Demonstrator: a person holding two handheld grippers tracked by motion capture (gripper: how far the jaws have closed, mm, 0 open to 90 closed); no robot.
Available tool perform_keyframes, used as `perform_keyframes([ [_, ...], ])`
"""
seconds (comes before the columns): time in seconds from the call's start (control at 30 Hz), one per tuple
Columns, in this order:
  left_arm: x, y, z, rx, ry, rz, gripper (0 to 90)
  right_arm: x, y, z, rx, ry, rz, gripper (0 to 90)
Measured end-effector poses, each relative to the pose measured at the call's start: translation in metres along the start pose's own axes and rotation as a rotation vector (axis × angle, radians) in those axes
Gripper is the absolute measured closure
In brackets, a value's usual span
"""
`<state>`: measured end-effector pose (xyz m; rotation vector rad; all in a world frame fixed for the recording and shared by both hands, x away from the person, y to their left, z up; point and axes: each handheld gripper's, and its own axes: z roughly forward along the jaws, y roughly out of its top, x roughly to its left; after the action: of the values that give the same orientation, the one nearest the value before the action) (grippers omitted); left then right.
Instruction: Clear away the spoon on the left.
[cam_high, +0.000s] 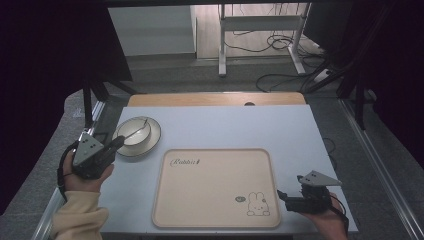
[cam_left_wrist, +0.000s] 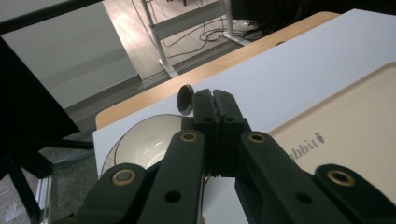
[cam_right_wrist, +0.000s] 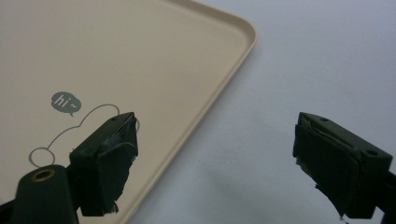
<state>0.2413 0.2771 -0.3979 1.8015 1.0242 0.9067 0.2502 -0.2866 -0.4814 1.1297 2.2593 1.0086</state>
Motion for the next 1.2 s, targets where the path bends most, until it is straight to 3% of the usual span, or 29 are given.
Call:
perform_keyframes([
  [0.43,-0.012,0.006,0.001,-0.016,-0.072,0.013,90.0,0.000,0.000,0.000,0.001,-0.001,-0.002,14.1],
  [1.2,-0.031,0.007,0.010,0.012,-0.123,0.063,90.0,0.000,0.000,0.000,0.001,0.000,-0.001,14.1],
])
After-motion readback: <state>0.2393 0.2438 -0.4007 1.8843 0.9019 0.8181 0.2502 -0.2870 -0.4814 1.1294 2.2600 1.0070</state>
